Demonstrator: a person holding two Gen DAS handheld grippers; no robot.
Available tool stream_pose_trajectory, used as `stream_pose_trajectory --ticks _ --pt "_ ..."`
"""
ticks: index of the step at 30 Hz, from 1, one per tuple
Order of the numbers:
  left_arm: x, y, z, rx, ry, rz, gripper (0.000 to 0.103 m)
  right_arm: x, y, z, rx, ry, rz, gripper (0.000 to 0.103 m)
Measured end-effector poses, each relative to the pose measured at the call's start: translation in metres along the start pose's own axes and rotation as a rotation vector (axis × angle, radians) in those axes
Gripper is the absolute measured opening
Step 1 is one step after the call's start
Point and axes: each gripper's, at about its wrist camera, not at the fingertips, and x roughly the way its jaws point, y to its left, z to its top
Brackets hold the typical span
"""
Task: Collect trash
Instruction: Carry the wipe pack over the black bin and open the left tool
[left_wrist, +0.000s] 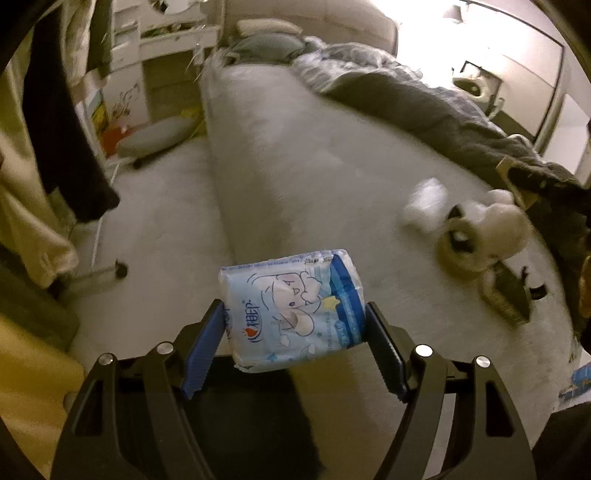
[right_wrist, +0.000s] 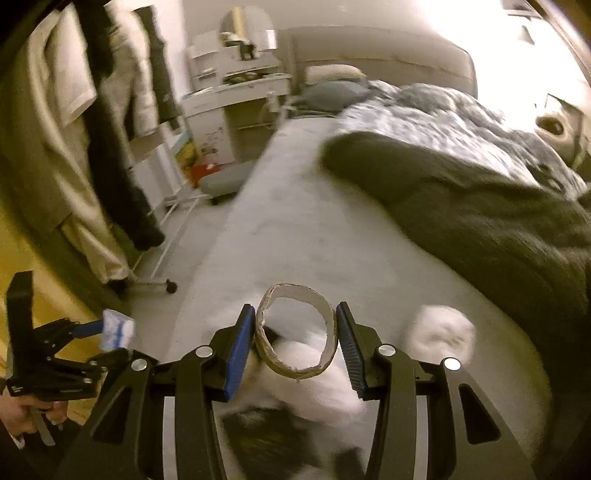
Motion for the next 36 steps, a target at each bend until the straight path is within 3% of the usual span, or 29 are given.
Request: stream_pose_trajectory --ticks 10,16,21,30,36 --pt "0.012 0.053 -0.026 -0.088 0.098 0.020 0.077 0.028 0.072 0.016 -0.021 0.018 0.156 0.046" --pt "0.024 0.075 -0.049 -0.112 0.186 0.031 0.077 0.046 0.121 0.011 -0.008 0.083 0.268 0.046" --pt "0.035 0.089 -0.068 -0.123 0.259 0.040 0.077 0.063 0.156 0.006 -0.052 0.130 0.286 0.046" --pt "0.052 0.120 -0.110 -0.197 0.399 -0.007 0.077 0.099 0.206 -0.013 -0.106 0.259 0.304 0.046" --pt "0.051 0.136 -0.132 -0.244 0.439 -0.039 0.078 0.121 0.221 -0.031 -0.124 0.335 0.312 0.046"
